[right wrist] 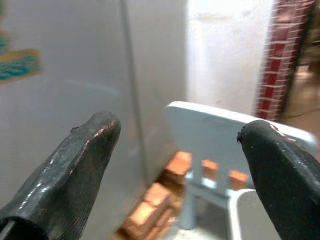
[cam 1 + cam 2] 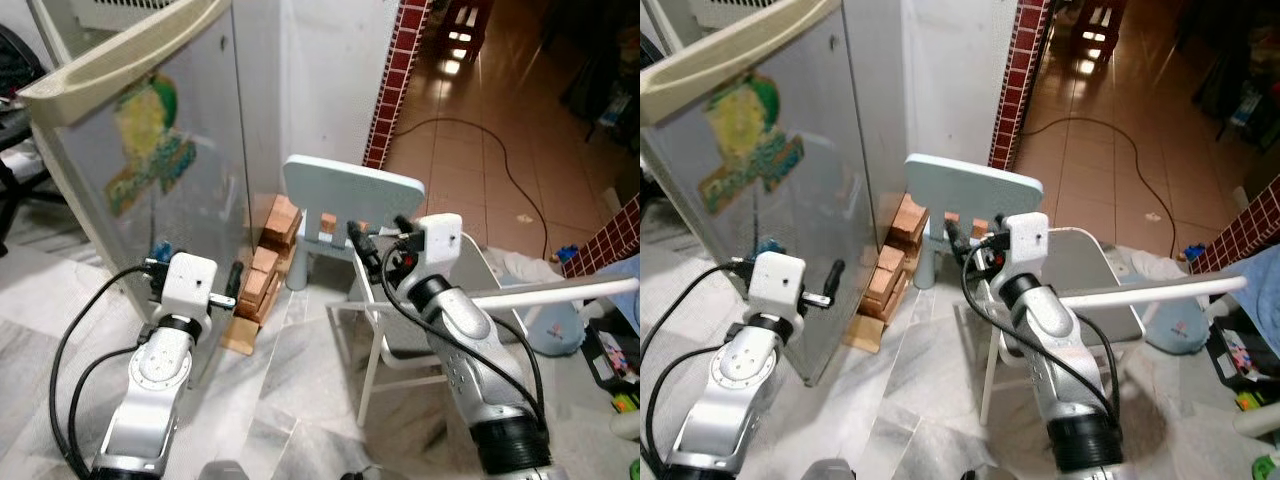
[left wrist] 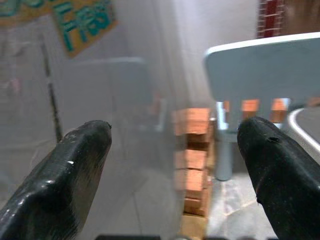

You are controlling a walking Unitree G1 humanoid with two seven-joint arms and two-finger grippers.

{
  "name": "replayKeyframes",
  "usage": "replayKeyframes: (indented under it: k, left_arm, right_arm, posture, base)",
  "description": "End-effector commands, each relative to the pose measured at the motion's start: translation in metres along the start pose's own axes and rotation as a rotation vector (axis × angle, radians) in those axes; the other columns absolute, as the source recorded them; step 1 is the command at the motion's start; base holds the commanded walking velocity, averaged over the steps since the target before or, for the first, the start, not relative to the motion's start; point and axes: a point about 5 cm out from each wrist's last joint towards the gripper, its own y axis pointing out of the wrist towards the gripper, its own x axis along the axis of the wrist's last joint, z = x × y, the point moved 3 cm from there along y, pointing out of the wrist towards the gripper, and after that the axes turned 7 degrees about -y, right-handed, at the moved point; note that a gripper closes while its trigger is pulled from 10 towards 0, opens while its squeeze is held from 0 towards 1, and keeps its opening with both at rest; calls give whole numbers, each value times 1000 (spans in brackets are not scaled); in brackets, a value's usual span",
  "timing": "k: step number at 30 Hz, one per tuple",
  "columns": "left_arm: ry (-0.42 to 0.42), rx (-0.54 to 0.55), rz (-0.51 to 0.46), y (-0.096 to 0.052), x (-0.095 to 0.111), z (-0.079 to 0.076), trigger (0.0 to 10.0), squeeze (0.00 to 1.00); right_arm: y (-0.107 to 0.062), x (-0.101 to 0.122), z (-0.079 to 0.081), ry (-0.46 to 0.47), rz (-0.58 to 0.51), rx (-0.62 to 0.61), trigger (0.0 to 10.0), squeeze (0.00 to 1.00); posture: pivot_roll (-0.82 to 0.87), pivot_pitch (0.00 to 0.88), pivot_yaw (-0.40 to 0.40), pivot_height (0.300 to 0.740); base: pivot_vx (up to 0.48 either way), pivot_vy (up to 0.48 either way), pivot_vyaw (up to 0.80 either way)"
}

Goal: Restocking fridge

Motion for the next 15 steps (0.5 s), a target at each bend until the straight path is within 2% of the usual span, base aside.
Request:
replayKeyframes:
  k: [1, 7, 13, 15]
  left_arm:
    - [-28, 73, -2, -4, -4, 13, 10000, 0]
    - [-41, 133, -17, -2, -2, 25, 10000, 0]
    - [5, 190, -78, -4, 14, 43, 10000, 0]
    - [1, 182, -89, -7, 18, 43, 10000, 0]
  right_arm:
    - [-5, -12, -15, -15, 36, -95, 10000, 0]
    - [2, -9, -16, -20, 16, -99, 10000, 0]
    - [4, -2, -18, -29, -9, -112, 10000, 0]
    - [2, -2, -20, -35, -11, -126, 10000, 0]
  posture:
    - [134, 0, -51, 740]
    - [140, 0, -57, 740]
    - [146, 0, -49, 740]
    - [149, 1, -46, 740]
  base:
    - [0, 480, 0]
    - [0, 480, 0]
    - [0, 480, 0]
    - [0, 480, 0]
